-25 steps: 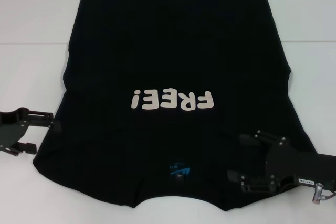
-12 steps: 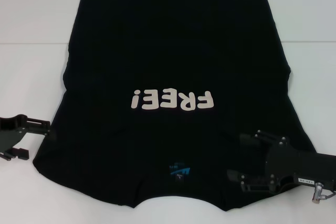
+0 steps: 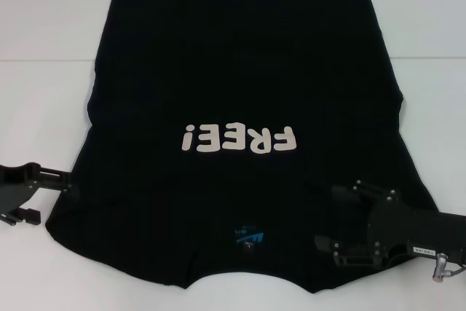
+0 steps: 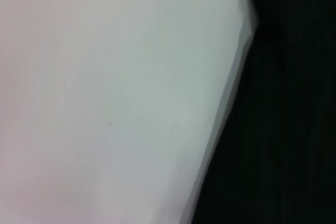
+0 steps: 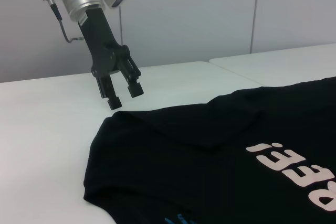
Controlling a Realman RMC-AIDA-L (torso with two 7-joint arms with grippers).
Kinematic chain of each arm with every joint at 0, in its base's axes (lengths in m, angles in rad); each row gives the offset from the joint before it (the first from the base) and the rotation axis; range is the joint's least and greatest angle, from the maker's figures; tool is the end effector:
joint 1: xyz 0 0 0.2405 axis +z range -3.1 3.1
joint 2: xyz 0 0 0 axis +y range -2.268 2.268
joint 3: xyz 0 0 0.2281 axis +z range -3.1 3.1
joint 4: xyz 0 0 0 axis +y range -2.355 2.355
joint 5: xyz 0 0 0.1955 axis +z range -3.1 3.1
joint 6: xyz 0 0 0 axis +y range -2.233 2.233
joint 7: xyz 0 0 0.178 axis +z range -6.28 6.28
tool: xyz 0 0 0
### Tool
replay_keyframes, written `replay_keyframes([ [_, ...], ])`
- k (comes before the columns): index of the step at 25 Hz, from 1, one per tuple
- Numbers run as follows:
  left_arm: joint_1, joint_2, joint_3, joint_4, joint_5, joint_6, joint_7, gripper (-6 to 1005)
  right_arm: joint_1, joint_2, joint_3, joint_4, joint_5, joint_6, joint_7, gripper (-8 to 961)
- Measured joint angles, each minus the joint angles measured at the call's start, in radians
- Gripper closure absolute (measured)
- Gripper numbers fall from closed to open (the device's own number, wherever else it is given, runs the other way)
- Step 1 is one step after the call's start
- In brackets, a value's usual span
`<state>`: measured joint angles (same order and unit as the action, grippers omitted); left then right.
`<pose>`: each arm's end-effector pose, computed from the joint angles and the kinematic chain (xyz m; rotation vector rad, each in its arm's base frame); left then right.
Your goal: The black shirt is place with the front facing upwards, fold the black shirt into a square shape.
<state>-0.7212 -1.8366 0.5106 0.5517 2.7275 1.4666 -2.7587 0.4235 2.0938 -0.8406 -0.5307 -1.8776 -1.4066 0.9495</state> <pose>-0.3149 0.3428 0.0550 -1.7692 -2.1781 -0.0140 0.2515 0.2914 -0.0524 -2.7017 0.3000 0.5674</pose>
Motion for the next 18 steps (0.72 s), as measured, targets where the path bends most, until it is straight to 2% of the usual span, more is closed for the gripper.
replay_keyframes([
  [18, 0.0, -0.01, 0.017, 0.002, 0.0, -0.011, -0.001, 65, 0.003, 0.0, 0.0, 0.001, -0.002, 0.002, -0.004, 6],
])
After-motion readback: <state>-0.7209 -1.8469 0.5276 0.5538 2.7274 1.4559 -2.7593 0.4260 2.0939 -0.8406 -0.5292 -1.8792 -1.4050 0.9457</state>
